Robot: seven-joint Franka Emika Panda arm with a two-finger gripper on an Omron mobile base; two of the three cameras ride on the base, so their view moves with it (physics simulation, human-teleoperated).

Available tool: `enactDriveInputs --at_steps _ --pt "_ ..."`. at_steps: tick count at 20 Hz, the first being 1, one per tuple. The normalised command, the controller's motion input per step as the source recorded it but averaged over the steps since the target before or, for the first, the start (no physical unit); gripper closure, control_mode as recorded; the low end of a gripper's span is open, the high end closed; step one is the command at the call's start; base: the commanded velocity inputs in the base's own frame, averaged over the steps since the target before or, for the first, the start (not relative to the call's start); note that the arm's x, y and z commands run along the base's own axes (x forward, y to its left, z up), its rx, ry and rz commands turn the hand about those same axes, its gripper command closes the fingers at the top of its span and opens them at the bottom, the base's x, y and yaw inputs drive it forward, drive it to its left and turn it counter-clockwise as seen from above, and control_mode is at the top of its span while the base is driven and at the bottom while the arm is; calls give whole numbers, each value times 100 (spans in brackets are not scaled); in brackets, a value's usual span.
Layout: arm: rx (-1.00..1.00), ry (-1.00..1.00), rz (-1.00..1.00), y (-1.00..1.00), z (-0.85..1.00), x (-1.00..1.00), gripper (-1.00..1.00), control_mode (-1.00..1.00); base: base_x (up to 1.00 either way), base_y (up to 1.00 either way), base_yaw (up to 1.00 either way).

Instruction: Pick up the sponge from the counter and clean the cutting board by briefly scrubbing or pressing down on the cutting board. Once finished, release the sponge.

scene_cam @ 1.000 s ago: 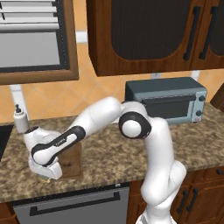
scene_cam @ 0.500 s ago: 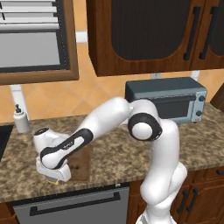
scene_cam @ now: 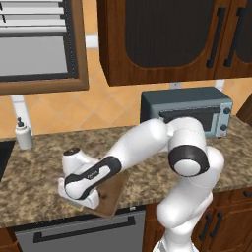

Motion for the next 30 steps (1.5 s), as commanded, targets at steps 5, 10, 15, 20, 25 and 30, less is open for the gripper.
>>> enactDriveInputs --at_steps 5,10,15,20,25,30 --pt "19 0 4 -76 -28 60 100 -100 0 0 0" --pt "25 0 12 -98 -28 70 100 -100 0 0 0" --pt "15 0 10 -71 -56 57 100 -100 0 0 0" --pt "14 -1 9 -83 -63 71 100 -100 0 0 0" --pt "10 -7 9 -82 -54 67 100 -100 0 0 0" --pt "0 -25 9 -79 -51 34 100 -100 0 0 0"
